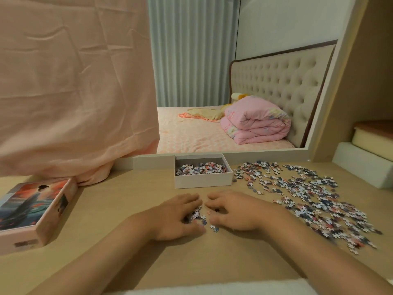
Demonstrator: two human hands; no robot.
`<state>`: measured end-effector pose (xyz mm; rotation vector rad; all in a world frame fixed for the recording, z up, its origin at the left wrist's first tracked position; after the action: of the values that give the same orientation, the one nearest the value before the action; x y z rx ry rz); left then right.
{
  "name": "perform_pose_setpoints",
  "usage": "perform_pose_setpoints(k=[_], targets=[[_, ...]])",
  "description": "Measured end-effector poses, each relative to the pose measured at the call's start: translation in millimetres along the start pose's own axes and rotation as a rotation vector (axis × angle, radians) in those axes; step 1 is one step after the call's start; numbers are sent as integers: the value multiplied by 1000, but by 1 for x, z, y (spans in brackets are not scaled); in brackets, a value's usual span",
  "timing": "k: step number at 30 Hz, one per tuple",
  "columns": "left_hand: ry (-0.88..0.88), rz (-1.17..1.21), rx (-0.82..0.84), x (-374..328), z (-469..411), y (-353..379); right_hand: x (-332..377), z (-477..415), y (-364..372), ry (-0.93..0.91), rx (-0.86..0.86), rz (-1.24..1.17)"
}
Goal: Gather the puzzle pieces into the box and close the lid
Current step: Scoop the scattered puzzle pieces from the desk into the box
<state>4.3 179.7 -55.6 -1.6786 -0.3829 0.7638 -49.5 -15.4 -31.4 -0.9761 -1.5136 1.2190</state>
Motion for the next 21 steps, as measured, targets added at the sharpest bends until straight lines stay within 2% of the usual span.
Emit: perform_pose_setpoints(k=[2, 10, 16, 21], targets=[[-1, -77, 59, -7, 7, 8, -5, 7, 7, 11, 8, 6], [-9, -114, 20, -36, -17, 29, -25, 47, -2, 140, -101, -49], [36, -20, -84, -74, -47, 29, -82, 101, -23, 466, -166, 84], [165, -1, -53, -133, -72, 40, -127, 142, -14, 711, -102, 130]])
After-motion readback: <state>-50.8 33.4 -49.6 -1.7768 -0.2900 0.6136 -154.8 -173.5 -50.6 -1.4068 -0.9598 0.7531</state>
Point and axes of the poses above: each hand's wrist, its own z-axis away from the middle knuckle, its own y-axis out of the palm, x = y × z, the point moved 2 cm from there along -z, towards the middle knuckle, and after that the axes turned 11 degrees about -x, right-handed, at the moved point
